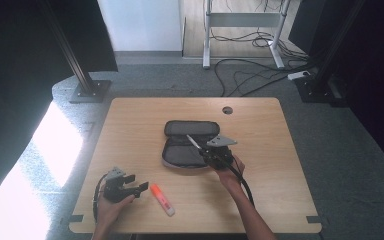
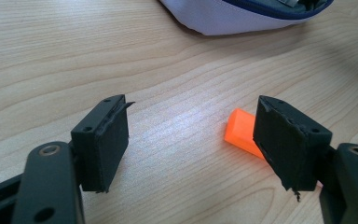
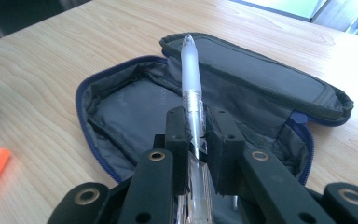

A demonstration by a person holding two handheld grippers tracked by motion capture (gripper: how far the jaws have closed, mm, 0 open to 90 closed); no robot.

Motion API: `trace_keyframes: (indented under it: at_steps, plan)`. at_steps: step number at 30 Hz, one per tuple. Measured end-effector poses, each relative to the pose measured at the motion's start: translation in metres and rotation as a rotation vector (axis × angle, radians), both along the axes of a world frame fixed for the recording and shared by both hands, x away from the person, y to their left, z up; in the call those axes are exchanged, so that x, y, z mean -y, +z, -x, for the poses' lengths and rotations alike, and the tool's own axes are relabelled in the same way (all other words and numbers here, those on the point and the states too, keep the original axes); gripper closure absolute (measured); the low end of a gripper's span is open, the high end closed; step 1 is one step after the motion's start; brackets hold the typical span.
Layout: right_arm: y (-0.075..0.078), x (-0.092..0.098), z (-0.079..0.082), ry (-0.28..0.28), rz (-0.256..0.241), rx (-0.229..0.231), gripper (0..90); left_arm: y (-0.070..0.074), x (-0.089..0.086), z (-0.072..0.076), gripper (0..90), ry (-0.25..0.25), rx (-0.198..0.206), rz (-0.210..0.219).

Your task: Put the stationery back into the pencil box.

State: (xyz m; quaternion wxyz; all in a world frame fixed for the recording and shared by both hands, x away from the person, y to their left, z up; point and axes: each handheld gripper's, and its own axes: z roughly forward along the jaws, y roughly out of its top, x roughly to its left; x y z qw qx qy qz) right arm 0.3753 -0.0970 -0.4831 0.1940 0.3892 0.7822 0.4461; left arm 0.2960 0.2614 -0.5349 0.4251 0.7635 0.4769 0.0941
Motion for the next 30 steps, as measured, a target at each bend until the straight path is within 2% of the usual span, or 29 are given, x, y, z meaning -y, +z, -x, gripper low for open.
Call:
trace_keyframes:
  at_steps: [5,9,25,30]
  plan:
    - [-0.001,0.000,-0.006,-0.006,0.001,-0.010,78.5,0.000,0.000,0.000,27.1,0.000,-0.002,0.000]
    - [0.000,-0.001,-0.010,-0.003,-0.017,-0.020,78.5,0.000,0.000,0.000,27.1,0.001,-0.002,0.001]
    - [-0.014,-0.012,-0.029,0.007,0.017,-0.031,78.4,-0.002,-0.001,0.000,27.1,-0.002,-0.008,0.005]
    - [-0.018,-0.017,-0.033,0.012,0.020,-0.048,78.2,-0.003,-0.001,-0.001,27.1,-0.001,-0.012,0.004]
